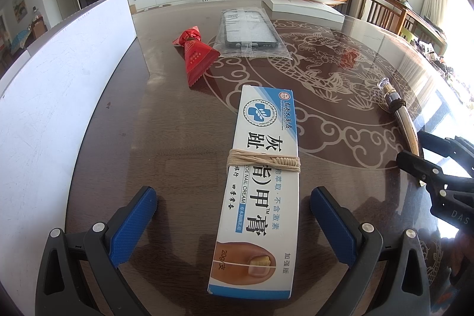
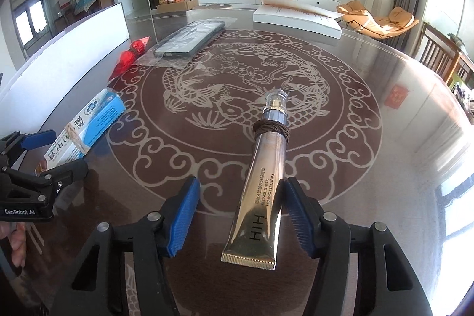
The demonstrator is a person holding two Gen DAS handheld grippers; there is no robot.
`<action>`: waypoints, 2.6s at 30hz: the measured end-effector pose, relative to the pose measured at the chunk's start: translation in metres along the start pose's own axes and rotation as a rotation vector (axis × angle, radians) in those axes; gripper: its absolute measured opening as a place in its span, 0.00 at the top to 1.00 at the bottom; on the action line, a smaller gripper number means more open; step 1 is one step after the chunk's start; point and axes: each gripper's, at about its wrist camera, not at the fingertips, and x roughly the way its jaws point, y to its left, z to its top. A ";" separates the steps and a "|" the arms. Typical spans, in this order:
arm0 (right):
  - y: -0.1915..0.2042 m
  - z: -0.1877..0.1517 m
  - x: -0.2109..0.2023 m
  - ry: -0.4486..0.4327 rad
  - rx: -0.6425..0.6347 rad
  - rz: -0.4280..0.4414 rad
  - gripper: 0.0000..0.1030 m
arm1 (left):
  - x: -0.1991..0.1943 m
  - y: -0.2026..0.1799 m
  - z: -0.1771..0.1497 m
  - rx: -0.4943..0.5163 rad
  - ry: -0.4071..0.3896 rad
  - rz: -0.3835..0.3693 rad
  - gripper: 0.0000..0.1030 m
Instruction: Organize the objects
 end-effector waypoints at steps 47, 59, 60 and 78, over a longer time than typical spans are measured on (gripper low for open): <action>0.316 0.126 -0.042 0.057 -0.121 0.698 0.30 | -0.147 0.270 -0.052 -0.389 -0.065 0.193 0.25; 0.078 0.036 -0.009 -0.048 -0.147 0.004 0.05 | -0.167 0.080 -0.029 -0.120 -0.161 -0.189 0.00; 0.057 0.030 -0.007 -0.039 -0.122 -0.027 0.05 | -0.162 0.061 -0.027 -0.091 -0.159 -0.218 0.00; -0.001 0.003 0.001 0.002 -0.050 -0.189 0.00 | -0.014 -0.009 -0.023 -0.017 0.004 0.015 0.00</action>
